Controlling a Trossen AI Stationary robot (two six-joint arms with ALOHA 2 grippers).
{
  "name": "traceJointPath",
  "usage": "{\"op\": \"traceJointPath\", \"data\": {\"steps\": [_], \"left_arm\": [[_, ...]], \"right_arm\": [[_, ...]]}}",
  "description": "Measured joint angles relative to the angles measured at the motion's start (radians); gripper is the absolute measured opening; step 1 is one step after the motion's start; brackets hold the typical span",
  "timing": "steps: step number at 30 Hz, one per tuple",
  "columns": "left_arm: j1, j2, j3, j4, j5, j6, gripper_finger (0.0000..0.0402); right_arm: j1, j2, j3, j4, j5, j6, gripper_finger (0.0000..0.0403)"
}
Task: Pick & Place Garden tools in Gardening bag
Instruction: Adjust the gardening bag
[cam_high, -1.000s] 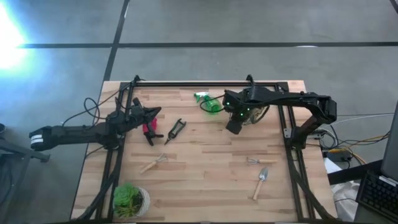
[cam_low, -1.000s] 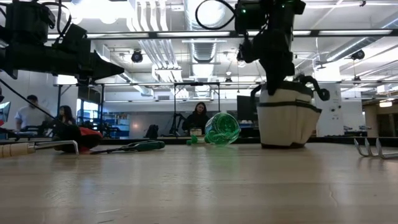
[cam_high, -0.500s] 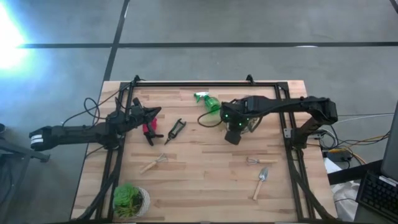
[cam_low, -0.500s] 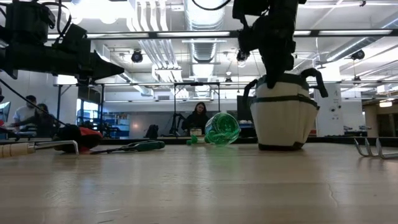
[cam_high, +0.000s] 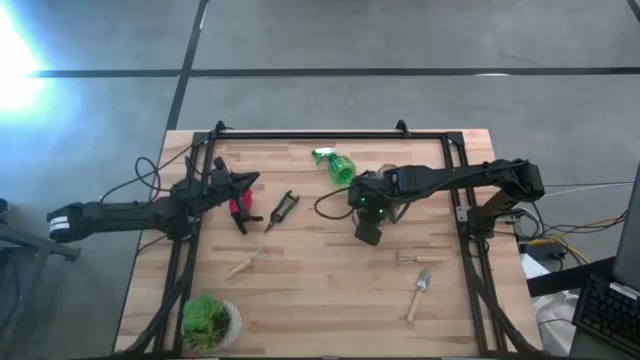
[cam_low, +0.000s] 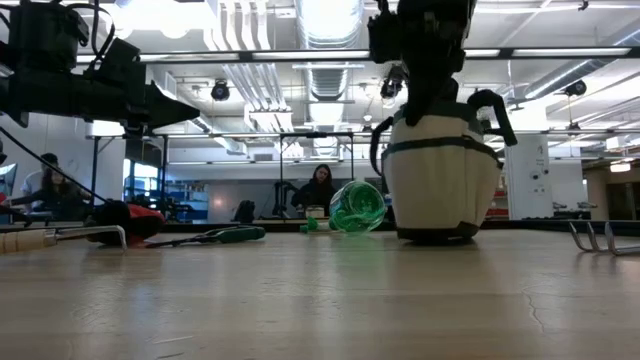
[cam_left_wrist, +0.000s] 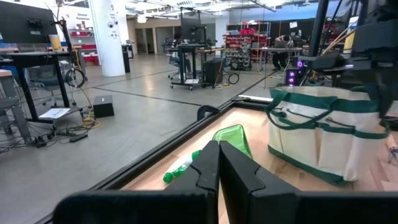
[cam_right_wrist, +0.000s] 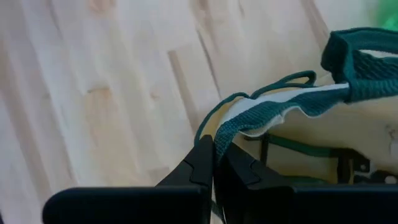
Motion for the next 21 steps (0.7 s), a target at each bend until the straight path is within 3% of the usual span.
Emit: {"op": "traceJointPath", "data": {"steps": [14,21], "left_arm": [[0.000,0.000,0.000,-0.003,0.000,0.000,0.0014],[0.000,0.000,0.000,-0.008,0.000,0.000,0.0014]], "right_arm": [[0.089,0.116,0.005,0.130,-0.080,0.009,0.0008],[0.133,0.116,0.075,0.129,-0.079,0.001,0.0008]]}}
